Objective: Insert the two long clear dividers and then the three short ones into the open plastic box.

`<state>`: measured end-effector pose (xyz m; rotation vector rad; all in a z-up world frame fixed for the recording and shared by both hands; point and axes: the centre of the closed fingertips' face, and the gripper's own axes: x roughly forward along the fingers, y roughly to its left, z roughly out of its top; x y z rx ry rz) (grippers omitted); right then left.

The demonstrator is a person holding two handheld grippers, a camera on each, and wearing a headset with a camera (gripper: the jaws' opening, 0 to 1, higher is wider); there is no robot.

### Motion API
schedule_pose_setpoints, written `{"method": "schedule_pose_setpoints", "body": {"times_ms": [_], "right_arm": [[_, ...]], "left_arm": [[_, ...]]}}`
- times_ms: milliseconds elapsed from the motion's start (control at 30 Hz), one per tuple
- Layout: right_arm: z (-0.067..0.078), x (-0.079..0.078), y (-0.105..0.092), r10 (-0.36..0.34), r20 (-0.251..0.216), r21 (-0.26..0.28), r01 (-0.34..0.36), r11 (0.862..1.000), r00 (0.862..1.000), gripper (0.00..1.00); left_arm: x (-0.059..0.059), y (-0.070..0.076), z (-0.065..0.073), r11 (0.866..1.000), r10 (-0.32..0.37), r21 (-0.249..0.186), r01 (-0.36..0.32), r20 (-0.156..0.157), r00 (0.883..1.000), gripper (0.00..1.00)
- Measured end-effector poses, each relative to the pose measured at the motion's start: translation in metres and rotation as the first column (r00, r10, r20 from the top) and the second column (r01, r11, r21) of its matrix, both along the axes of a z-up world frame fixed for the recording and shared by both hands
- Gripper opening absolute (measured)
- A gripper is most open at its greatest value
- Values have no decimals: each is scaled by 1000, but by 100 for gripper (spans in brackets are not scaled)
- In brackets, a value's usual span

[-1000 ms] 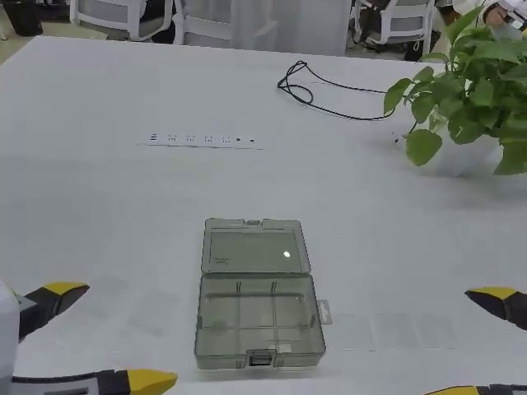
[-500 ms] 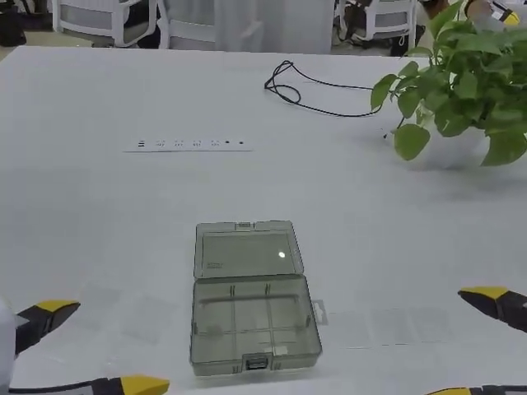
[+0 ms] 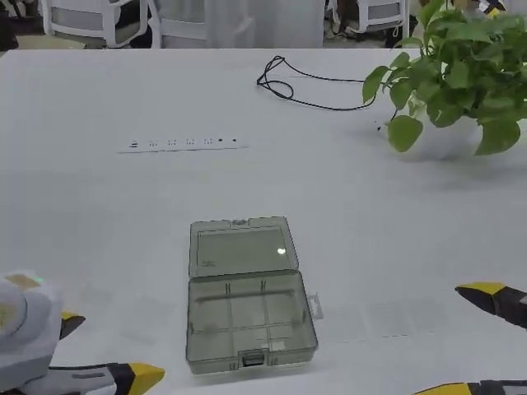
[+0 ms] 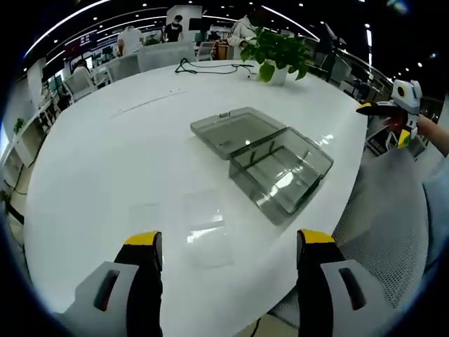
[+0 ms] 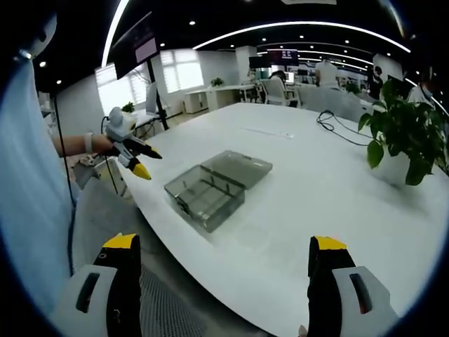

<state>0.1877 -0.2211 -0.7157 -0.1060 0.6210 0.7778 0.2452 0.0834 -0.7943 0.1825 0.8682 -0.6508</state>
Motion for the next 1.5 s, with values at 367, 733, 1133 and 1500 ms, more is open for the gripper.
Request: {"method": "schedule_pose_setpoints", "body": {"times_ms": [367,733,1133,1500], "right_arm": [[-4,-4,-1,-17,-9,20,17,1000,1000,100],[-8,-4,-2,-35,-18,32,35,999,999,100],[-10,-4,2,-32,-18,39,33,999,999,100],[-11,-4,10,-16,-19,52,17,999,1000,100]], "left_arm": [[10,8,-32,996,24,87,-15,-93,995,55],[7,13,-51,985,103,156,-76,-173,980,49],[8,19,-55,962,141,257,-93,-177,974,39],[9,20,-56,953,185,276,-125,-206,961,32]]}}
